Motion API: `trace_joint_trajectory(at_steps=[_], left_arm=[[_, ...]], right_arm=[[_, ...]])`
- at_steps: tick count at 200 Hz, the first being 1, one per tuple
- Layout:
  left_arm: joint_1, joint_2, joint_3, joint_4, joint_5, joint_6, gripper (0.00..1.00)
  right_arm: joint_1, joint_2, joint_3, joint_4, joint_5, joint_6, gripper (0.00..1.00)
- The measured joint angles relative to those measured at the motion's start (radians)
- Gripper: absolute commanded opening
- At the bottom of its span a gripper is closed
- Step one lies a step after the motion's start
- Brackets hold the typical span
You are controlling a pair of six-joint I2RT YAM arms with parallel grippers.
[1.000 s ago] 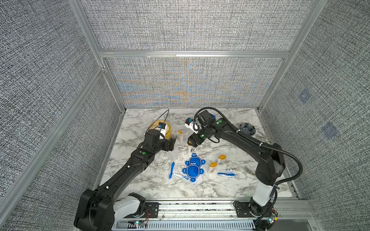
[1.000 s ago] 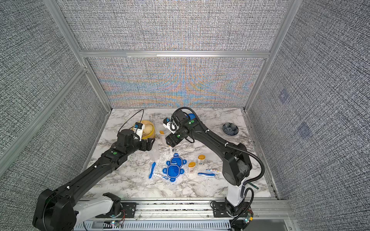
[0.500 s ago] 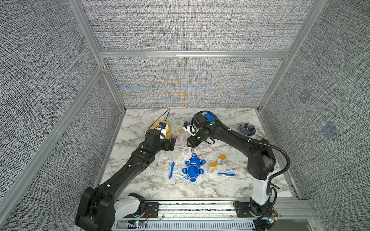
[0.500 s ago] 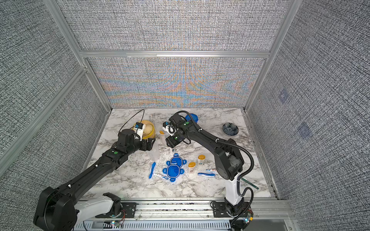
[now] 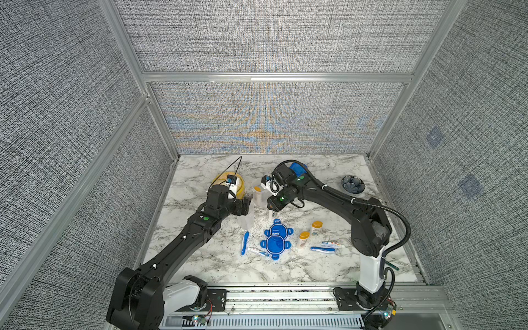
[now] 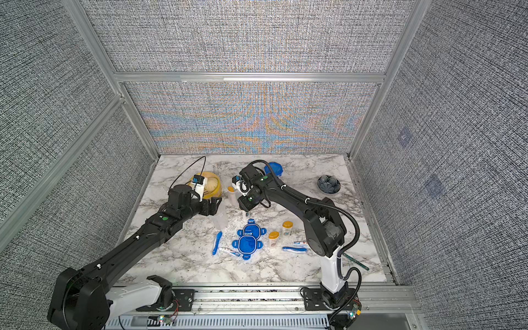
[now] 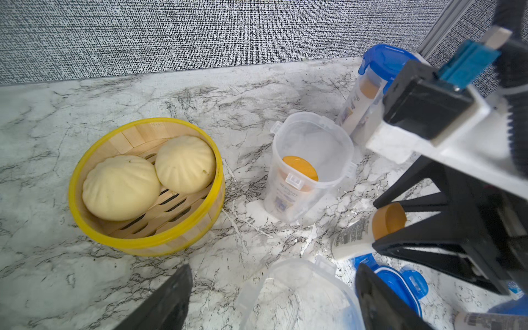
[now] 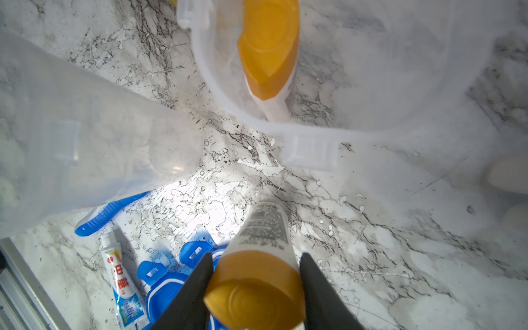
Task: Pack away toiletry kits
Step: Pick up the toiletry item from the center of the board, then place the toiletry item into the container.
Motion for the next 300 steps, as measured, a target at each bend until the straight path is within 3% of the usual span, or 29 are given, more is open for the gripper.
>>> trace_joint_trajectory(at_steps=[49, 113, 150, 233, 300], left_arm=[[0.0, -0.003, 0.0, 0.001, -0.001, -0.003, 0.88], [0.0, 0.004, 0.001, 0.003, -0.004, -0.01, 0.88], [0.0, 0.008, 0.005, 0.005, -0.004, -0.01, 0.88], [0.0, 0.008, 0.006, 0.004, -0.022, -0.005, 0.88], [0.001, 0.014, 0.012, 0.003, -0.041, 0.017, 0.88]], right_arm=[[0.006, -0.023, 0.0, -0.01, 0.018, 0.0, 0.4], [0.007, -0.183, 0.002, -0.049, 0.03, -0.013, 0.4], [0.0, -0.237, 0.081, -0.071, 0.029, -0.047, 0.4], [-0.037, 0.05, 0.547, -0.153, -0.005, -0.116, 0.38], [-0.044, 0.132, 0.608, -0.219, -0.011, -0.124, 0.38]])
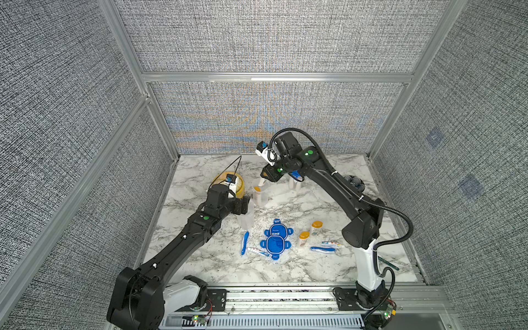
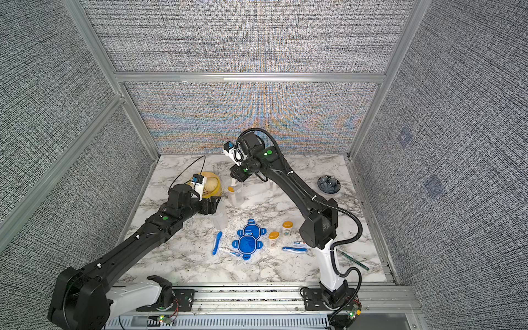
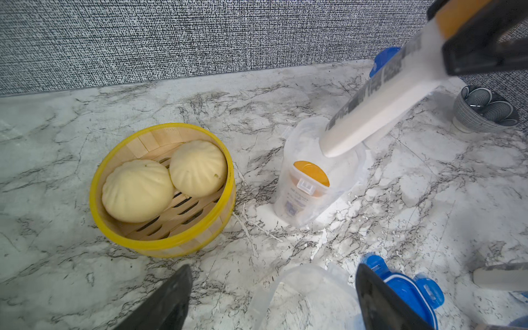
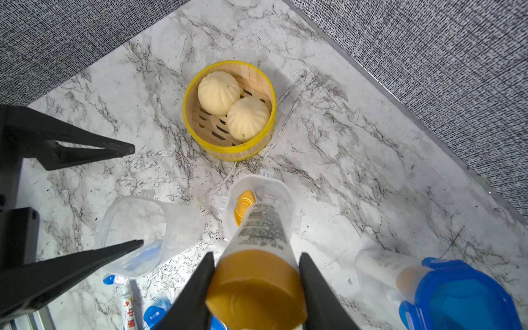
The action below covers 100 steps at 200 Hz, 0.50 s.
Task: Pack away toiletry kits
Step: Place the toiletry item into the container.
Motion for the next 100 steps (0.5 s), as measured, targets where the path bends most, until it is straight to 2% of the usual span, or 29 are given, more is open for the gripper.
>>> trace_joint_trajectory(at_steps=[100], left_arm=[[0.0, 0.022, 0.018, -0.006, 0.005, 0.0, 0.88]], right_arm=[[0.006, 0.125, 0.001, 0.019, 0.013, 0.013, 0.39]])
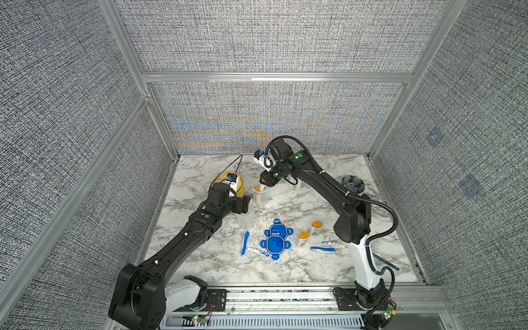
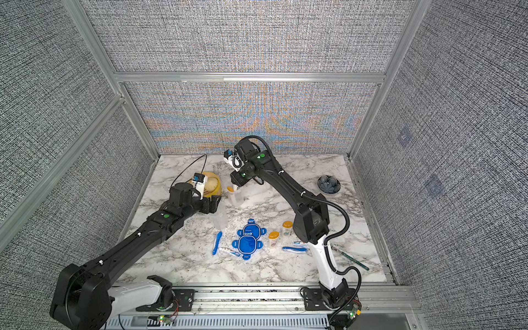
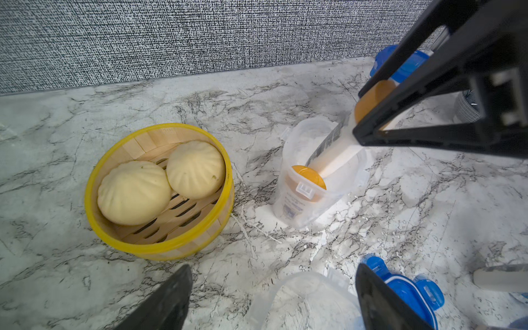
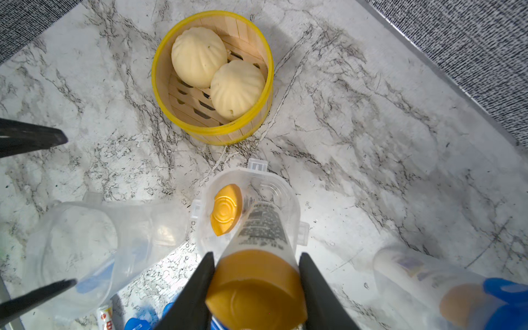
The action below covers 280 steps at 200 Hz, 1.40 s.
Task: Pack away toiletry kits
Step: Place the toiletry item into the container.
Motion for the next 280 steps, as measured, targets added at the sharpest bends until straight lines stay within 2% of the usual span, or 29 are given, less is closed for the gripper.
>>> trace_joint_trajectory(at_steps=[55, 82, 105, 178, 206, 229, 255, 280], left_arm=[[0.0, 0.014, 0.012, 0.005, 0.016, 0.0, 0.88], [0.0, 0.014, 0.012, 0.006, 0.018, -0.001, 0.88], [0.0, 0.01, 0.012, 0.006, 0.018, -0.002, 0.88], [0.0, 0.01, 0.011, 0.006, 0.018, -0.009, 0.88], [0.0, 0.013, 0.017, 0.006, 0.056, -0.003, 0.88], [-0.001, 0.018, 0.037, 0.01, 0.177, 0.051, 0.88], [-0.022, 0.031, 0.061, 0.019, 0.33, 0.091, 0.87], [-0.089, 0.068, 0.102, 0.027, 0.455, 0.146, 0.87]], right_arm=[[0.013, 0.056, 0.006, 0.026, -0.002, 0.01, 0.45], [0.013, 0.079, 0.008, 0.028, -0.003, 0.01, 0.56], [0.014, 0.079, 0.009, 0.029, -0.006, 0.01, 0.59], [0.019, -0.058, -0.064, 0.034, -0.006, 0.01, 0.61], [0.004, -0.196, -0.193, 0.037, -0.006, 0.01, 0.61], [-0.041, -0.363, -0.389, 0.056, -0.019, 0.01, 0.61], [-0.153, -0.573, -0.644, 0.063, -0.056, 0.01, 0.58], [-0.282, -0.716, -0.804, 0.034, -0.069, 0.01, 0.57]])
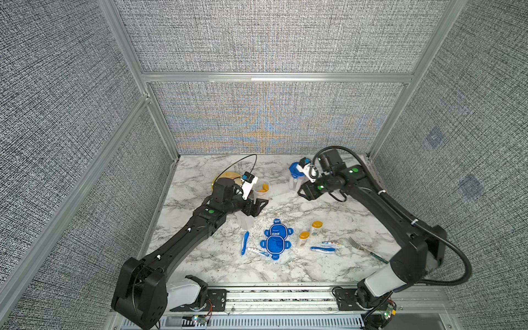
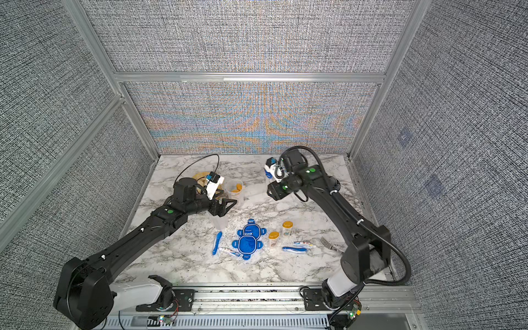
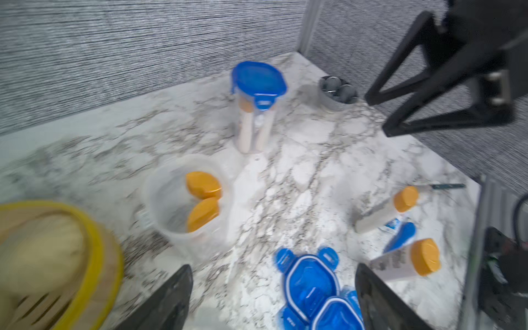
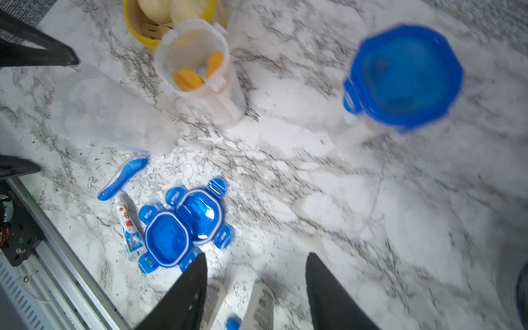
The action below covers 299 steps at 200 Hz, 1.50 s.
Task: Pack away toiletry kits
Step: Place the toiletry item into the container, then pick up the toiletry item from the center of the board.
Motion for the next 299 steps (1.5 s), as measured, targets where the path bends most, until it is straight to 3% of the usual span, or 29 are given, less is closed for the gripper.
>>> trace_joint_trajectory(at_steps=[65, 103, 177, 233, 275, 299], left_arm=[[-0.119, 0.189, 0.176, -0.006, 0.134, 0.085, 0.85], [-0.159, 0.236, 0.206, -0.025, 0.146, 0.115, 0.85], [-0.272, 0.175, 0.122, -0.092, 0.164, 0.263, 0.85], [-0.295, 0.153, 0.07, -0.095, 0.117, 0.295, 0.84], [-0.298, 0.07, -0.003, -0.088, 0.06, 0.287, 0.84], [-0.297, 0.017, -0.031, -0.088, 0.002, 0.272, 0.84]], right_arm=[[-0.161, -0.176, -0.311, -0.076, 0.076, 0.024, 0.53], [-0.185, -0.238, -0.364, -0.058, 0.048, 0.052, 0.53], [-0.196, -0.38, -0.431, 0.003, -0.163, 0.135, 0.5], [-0.177, -0.418, -0.467, 0.026, -0.212, 0.16, 0.5], [-0.164, -0.449, -0.381, 0.127, -0.267, 0.037, 0.5], [-0.135, -0.409, -0.268, 0.066, -0.294, -0.108, 0.53]])
